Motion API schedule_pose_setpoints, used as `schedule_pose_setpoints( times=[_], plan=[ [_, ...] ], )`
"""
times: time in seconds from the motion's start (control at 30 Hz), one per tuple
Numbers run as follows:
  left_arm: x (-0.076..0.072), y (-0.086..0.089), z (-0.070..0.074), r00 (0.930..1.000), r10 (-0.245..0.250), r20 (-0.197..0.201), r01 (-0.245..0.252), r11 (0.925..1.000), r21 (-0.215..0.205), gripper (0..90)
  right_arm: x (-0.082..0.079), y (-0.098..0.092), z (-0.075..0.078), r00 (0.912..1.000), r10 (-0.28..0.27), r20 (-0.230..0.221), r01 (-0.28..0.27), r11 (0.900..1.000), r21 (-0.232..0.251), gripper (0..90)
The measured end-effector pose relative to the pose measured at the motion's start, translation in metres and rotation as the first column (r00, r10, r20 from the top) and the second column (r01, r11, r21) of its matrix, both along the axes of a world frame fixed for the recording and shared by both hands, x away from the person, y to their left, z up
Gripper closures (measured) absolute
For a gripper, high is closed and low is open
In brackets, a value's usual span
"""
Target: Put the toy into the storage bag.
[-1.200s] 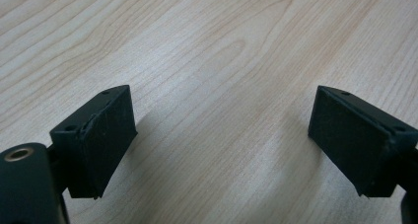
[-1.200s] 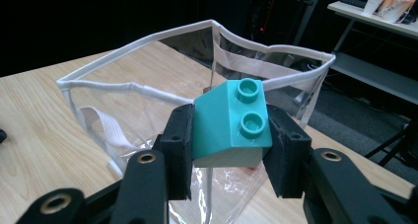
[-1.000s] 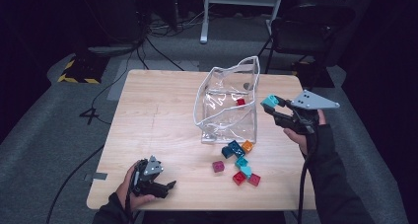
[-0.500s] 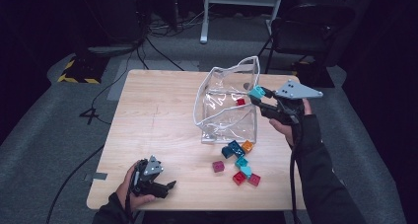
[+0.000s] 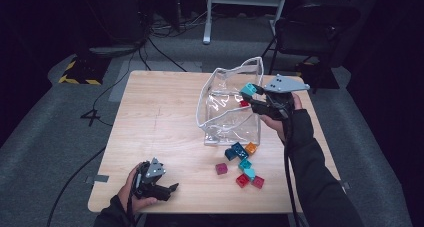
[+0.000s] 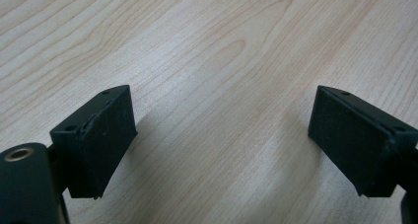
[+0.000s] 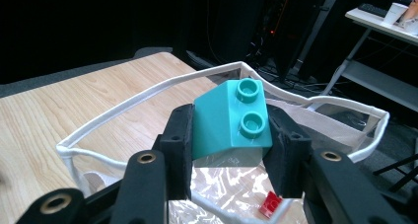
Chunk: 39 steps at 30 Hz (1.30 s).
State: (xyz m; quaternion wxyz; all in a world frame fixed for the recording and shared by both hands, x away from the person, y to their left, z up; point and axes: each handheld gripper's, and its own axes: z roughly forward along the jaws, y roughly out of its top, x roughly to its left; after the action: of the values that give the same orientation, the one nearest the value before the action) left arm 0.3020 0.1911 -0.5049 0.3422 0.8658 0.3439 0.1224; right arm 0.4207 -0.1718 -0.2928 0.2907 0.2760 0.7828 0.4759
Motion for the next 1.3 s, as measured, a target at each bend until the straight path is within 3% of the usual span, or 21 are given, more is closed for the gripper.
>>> schedule_pose_setpoints(
  times=[0.47,0.87,1.23,1.3],
  plan=[
    [0.000,0.000,0.000,1.0000,0.001,0.002,-0.001,1.0000,-0.001,11.1,0.020,0.012,-0.005,0.9992,-0.021,-0.034,0.021,1.000,-0.015,59.2],
    [0.000,0.000,0.000,1.0000,0.001,0.003,-0.001,1.0000,-0.002,11.0,0.045,0.017,-0.011,0.9935,-0.089,-0.071,0.085,0.994,-0.064,59.2],
    [0.000,0.000,0.000,1.0000,0.001,0.003,-0.001,1.0000,-0.002,11.0,0.052,0.018,-0.013,0.9906,-0.109,-0.082,0.104,0.992,-0.066,59.1],
    [0.000,0.000,0.000,1.0000,0.000,0.002,0.000,1.0000,-0.004,11.0,0.054,0.020,-0.014,0.9891,-0.124,-0.079,0.119,0.990,-0.070,54.7]
  ],
)
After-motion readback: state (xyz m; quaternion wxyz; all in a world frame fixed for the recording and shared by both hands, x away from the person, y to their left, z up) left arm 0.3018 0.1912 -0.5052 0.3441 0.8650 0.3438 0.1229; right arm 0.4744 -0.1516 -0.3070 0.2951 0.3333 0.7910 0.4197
